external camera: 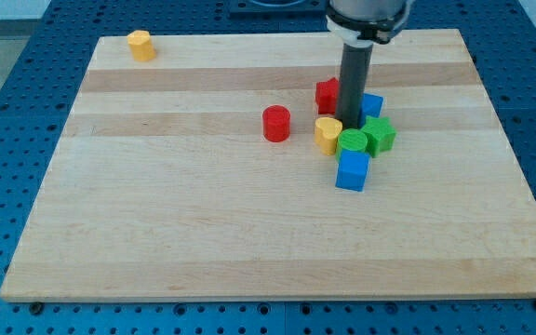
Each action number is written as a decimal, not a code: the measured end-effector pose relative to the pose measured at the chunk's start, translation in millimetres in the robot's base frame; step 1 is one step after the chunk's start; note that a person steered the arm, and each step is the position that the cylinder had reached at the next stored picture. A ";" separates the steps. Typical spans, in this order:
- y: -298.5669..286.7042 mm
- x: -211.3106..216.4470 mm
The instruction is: Push the red star to the top center
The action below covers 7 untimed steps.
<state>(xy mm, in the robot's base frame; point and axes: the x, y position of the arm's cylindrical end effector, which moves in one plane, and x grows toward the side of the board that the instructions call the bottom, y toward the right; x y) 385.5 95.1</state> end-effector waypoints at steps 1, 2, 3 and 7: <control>2.0 -4.4; 2.0 -16.1; 0.6 -31.9; -56.0 -22.3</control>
<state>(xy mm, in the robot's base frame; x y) 363.2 39.1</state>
